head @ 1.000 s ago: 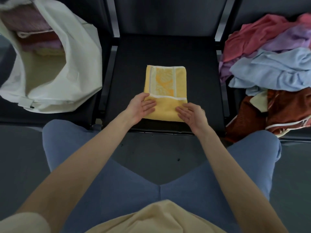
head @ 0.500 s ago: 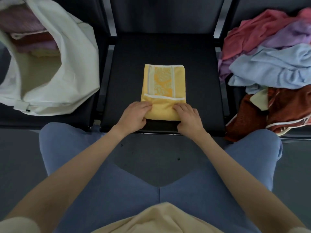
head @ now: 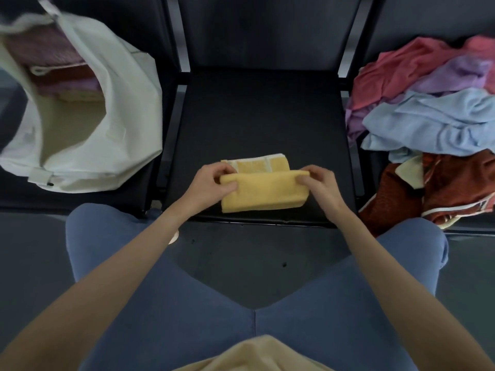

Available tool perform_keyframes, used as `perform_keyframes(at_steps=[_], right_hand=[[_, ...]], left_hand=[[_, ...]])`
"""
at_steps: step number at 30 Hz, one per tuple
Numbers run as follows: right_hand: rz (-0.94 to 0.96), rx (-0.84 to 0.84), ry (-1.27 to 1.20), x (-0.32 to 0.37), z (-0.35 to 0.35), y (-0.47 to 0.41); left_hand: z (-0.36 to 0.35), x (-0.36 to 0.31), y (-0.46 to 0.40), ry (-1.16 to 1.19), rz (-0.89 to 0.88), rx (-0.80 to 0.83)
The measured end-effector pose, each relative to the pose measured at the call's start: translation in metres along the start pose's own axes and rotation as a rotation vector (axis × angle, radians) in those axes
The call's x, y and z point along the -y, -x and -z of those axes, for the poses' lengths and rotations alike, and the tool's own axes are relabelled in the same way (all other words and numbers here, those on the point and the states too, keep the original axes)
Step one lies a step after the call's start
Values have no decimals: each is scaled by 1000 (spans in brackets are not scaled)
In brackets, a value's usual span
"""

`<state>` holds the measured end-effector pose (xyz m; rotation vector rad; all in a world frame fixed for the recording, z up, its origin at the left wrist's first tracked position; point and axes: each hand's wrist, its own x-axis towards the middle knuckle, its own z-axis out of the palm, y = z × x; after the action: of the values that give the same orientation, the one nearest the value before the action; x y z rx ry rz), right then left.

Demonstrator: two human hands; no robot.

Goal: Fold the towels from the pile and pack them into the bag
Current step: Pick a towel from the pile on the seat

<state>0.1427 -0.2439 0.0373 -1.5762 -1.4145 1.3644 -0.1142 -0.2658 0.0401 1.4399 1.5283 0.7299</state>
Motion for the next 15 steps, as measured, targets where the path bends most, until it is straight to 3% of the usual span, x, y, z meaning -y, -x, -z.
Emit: perform_keyframes(at_steps=[4, 7, 11, 15], right_hand=[[-136, -1, -159, -9, -6, -14], [-128, 37, 12, -15, -10, -25], [-28, -5, 119, -15, -15, -32], [-71, -43, 275, -16, -26, -41]], left_hand=[[-9, 13, -23, 236, 290, -205], [-15, 16, -31, 399, 405, -296], [-22, 15, -30, 445, 418, -289], [-25, 24, -25, 221, 333, -252]])
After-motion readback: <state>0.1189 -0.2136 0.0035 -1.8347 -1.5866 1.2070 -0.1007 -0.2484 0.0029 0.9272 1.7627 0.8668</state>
